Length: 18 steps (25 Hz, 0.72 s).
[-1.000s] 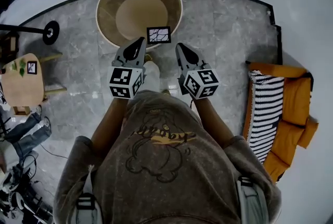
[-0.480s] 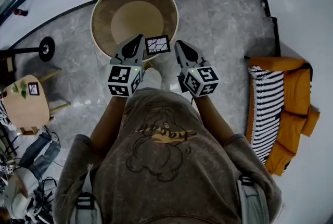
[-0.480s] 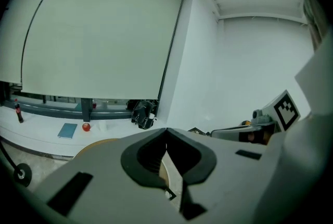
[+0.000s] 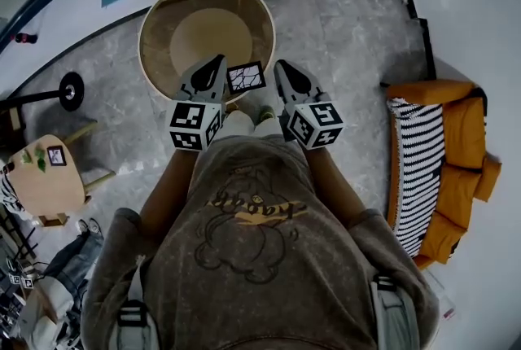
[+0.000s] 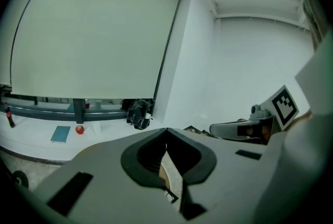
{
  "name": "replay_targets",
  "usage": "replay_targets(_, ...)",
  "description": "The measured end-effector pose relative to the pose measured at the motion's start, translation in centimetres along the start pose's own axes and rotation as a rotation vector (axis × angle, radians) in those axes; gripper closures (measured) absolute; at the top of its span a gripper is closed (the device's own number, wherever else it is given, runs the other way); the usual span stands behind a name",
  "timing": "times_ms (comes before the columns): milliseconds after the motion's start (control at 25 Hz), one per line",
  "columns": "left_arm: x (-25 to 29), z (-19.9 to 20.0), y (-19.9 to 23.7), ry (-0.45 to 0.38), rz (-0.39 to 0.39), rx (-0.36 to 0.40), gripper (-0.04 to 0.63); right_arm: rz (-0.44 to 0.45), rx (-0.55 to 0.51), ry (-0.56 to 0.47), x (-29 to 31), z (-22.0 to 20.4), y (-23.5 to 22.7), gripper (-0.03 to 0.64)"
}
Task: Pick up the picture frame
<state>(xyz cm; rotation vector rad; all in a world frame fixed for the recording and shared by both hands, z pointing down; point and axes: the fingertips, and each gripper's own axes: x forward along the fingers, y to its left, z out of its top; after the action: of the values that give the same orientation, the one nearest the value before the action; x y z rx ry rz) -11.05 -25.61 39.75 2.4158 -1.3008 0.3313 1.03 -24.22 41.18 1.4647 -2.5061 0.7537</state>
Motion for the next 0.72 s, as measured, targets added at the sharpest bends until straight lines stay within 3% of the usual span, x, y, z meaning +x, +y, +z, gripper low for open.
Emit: replay_targets(720,2.3,-0.2,0.2,0.019,0.066,-0.028,0.577,0.022,0.007,0.027,1.2,0.3,-2.8,0.597)
